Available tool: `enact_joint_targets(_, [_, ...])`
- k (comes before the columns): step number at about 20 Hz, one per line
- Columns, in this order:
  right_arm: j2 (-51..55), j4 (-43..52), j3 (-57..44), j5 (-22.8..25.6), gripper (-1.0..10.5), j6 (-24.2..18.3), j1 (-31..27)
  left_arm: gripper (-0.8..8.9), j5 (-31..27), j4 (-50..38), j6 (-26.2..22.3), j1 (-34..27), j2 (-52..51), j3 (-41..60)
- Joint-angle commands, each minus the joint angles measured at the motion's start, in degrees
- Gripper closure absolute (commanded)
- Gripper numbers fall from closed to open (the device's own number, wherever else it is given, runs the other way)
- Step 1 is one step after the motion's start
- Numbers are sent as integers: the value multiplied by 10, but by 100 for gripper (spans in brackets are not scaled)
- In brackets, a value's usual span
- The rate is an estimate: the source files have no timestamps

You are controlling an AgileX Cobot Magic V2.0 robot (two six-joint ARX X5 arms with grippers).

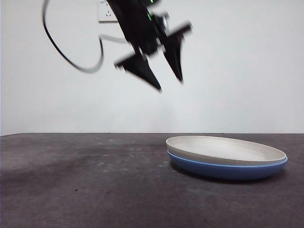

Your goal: Pick up the white plate, put it on the blue plate, put it on desk

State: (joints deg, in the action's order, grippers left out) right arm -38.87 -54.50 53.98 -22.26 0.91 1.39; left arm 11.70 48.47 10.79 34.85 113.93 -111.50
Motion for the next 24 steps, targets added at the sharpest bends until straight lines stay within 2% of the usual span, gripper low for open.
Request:
enact_joint_targets(1, [-3,4,13,2,523,6,0,524,-1,7,-24,-21,-60,-20])
enact_joint_targets(4, [-3,4,13,2,522,6,0,525,-1,38,-50,-52,-127,-19])
enact_joint_targets(7, [-3,4,13,2,523,6,0,525,28,60,-70,-84,-192,23])
enact_joint_targets(9, [-3,4,13,2,523,6,0,525,59,48,-75,-99,-249,92])
enact_joint_targets(12, [-4,4,13,2,522,6,0,525,71,12,-79,-112,-339,225])
enact_joint_targets(15, [-4,4,13,2,523,6,0,525,131,-16,-87,-115,-416,345])
enact_joint_targets(18, [-4,3,13,2,523,6,0,528,161,-41,-91,-113,-473,445])
enact_joint_targets(21, [-4,-3,13,2,523,6,0,529,192,-48,-91,-113,-512,521])
enact_joint_targets(24, [-4,-7,13,2,523,7,0,529,205,-47,-99,-112,-526,546])
